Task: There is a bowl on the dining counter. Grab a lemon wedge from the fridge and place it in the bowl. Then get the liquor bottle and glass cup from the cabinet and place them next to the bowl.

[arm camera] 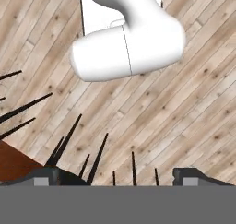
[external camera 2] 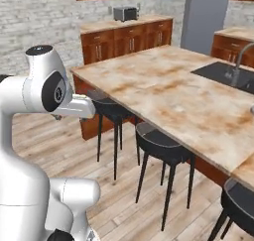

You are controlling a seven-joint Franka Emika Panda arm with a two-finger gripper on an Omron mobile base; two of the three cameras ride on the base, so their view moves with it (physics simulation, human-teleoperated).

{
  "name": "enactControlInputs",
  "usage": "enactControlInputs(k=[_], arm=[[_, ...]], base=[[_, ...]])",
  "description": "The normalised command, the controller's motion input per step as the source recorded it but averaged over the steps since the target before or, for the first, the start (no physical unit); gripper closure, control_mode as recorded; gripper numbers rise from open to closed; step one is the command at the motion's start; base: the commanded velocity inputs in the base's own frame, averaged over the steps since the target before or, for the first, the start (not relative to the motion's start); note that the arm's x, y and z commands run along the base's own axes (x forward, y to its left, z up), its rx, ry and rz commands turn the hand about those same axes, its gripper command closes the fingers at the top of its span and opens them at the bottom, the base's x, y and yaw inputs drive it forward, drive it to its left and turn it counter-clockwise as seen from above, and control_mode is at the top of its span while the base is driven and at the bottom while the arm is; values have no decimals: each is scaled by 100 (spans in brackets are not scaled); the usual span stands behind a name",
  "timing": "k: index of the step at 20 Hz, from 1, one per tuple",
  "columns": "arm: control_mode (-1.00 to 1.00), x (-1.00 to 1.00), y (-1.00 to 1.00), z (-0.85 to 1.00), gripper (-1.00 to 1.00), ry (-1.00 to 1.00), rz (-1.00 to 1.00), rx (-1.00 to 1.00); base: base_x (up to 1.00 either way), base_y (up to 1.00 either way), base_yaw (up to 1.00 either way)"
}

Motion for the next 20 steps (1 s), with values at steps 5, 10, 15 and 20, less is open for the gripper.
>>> enactControlInputs(k=[5, 10, 15, 20], arm=[[100, 0, 0, 0, -100, 0, 0, 0], [100, 0, 0, 0, -100, 0, 0, 0], [100, 0, 0, 0, -100, 0, 0, 0], [100, 0, 0, 0, -100, 0, 0, 0]], base=[[33, 26, 74], [92, 1, 60], [100, 9, 40], [100, 17, 29]])
